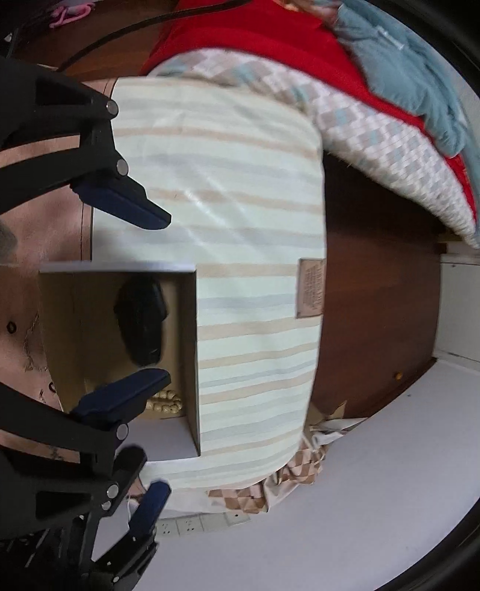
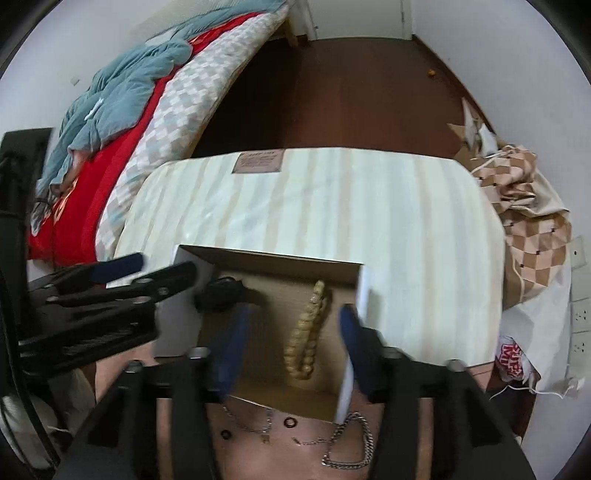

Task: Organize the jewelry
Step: 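Carry both items into the white cardboard box and open both grippers, then lift both grippers out of the box, then grasp a black ring with the left gripper while the right grasps the silver pendant necklace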

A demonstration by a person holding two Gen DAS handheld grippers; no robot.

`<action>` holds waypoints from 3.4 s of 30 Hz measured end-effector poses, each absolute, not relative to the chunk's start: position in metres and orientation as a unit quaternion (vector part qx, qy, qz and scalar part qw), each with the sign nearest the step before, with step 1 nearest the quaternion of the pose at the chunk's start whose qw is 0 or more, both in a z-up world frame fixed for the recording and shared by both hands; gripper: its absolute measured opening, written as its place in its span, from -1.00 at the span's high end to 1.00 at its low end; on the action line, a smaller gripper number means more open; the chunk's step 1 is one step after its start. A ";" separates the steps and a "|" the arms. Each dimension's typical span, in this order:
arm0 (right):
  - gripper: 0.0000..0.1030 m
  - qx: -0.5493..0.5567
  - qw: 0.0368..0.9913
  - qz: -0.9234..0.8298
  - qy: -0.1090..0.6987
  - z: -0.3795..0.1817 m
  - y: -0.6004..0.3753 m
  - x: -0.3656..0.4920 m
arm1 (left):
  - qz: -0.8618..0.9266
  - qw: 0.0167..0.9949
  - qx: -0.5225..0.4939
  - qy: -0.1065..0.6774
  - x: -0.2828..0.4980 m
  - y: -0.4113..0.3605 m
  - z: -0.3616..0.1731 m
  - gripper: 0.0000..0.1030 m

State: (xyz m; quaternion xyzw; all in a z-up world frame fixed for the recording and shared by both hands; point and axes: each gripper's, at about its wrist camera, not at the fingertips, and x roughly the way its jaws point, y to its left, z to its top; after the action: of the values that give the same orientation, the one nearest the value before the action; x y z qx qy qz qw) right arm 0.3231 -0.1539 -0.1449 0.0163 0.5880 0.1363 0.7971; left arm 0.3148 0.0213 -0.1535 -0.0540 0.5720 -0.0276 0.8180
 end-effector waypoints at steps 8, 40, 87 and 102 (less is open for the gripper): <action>-0.88 -0.045 0.803 0.062 0.592 -0.155 -0.161 0.293 | 0.031 0.843 0.003 0.536 0.284 0.025 -0.148 -1.00; -0.88 -0.036 0.865 0.011 0.500 -0.070 -0.159 0.178 | 0.068 0.891 0.009 0.448 0.156 0.024 -0.084 -1.00; 0.75 0.046 0.820 -0.037 0.569 -0.223 -0.223 0.082 | 0.065 0.822 0.038 0.564 0.122 0.006 -0.234 -1.00; 0.75 0.083 0.833 -0.042 0.545 -0.205 -0.249 0.081 | 0.004 0.821 0.044 0.569 0.137 -0.037 -0.251 -0.67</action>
State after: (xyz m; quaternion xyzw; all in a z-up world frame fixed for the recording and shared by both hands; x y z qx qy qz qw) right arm 0.0810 -0.2493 -0.2046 0.0827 0.5451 -0.0416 0.8332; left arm 0.1372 -0.0371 -0.2511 0.0442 0.5686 0.0035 0.8214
